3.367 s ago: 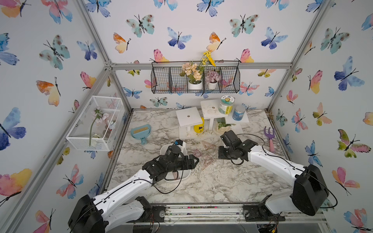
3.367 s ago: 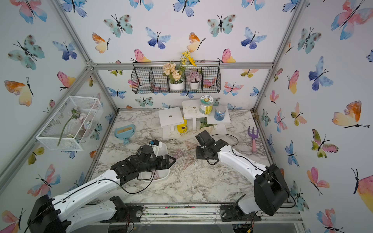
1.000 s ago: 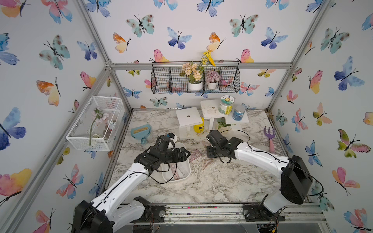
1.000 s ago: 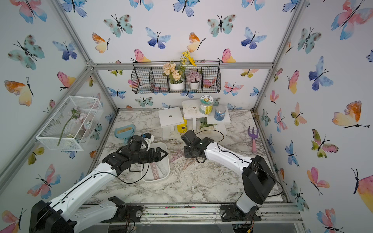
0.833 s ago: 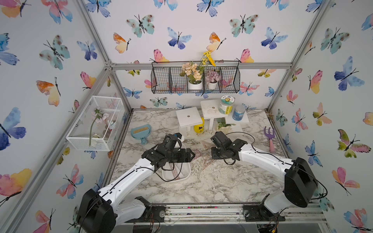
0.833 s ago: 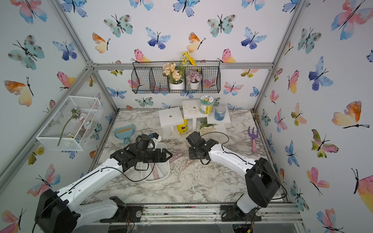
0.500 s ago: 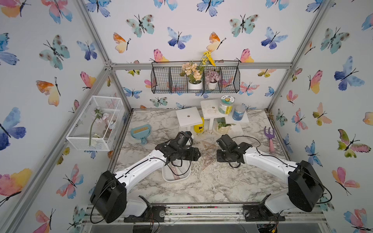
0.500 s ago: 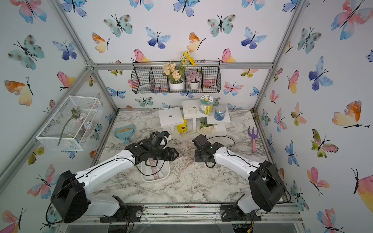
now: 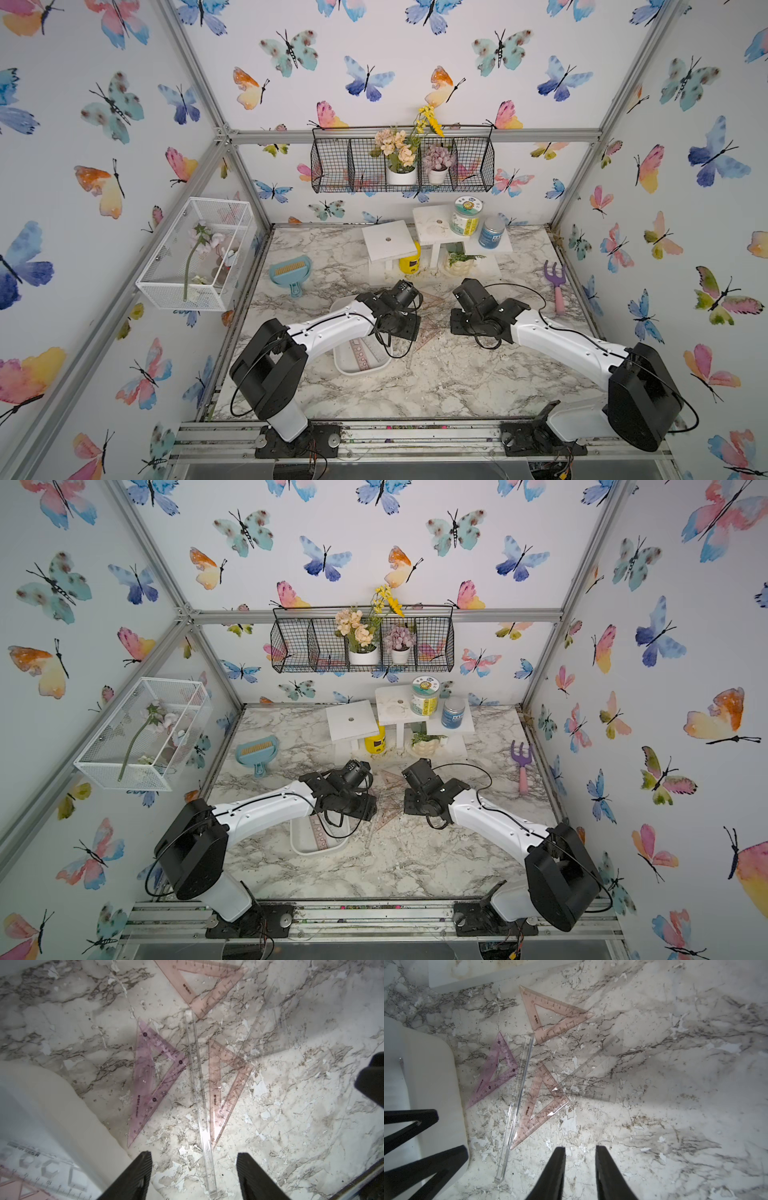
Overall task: Put the scattered rulers into the storage box
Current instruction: Pick up the ruler from the center of the board.
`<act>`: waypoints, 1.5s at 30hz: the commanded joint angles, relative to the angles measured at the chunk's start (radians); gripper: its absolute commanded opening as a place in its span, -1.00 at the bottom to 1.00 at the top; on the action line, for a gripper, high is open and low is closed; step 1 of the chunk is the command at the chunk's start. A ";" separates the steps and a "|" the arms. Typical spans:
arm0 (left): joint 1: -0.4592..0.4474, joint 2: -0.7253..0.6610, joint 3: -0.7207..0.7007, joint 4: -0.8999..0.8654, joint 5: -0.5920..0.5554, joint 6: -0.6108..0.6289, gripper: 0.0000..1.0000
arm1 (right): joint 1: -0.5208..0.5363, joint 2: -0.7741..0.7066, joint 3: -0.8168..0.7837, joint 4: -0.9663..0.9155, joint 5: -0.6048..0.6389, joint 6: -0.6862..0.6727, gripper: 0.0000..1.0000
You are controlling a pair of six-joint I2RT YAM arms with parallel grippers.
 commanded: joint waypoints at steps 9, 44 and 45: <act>-0.019 0.154 0.099 -0.008 -0.019 0.048 0.25 | -0.006 -0.089 -0.096 0.057 -0.073 0.031 -0.19; -0.041 0.296 0.093 0.015 -0.029 0.054 -0.35 | -0.009 -0.173 -0.150 0.060 -0.099 0.041 -0.11; -0.041 0.295 0.089 0.019 -0.029 0.053 -0.34 | -0.009 -0.173 -0.151 0.060 -0.097 0.041 -0.11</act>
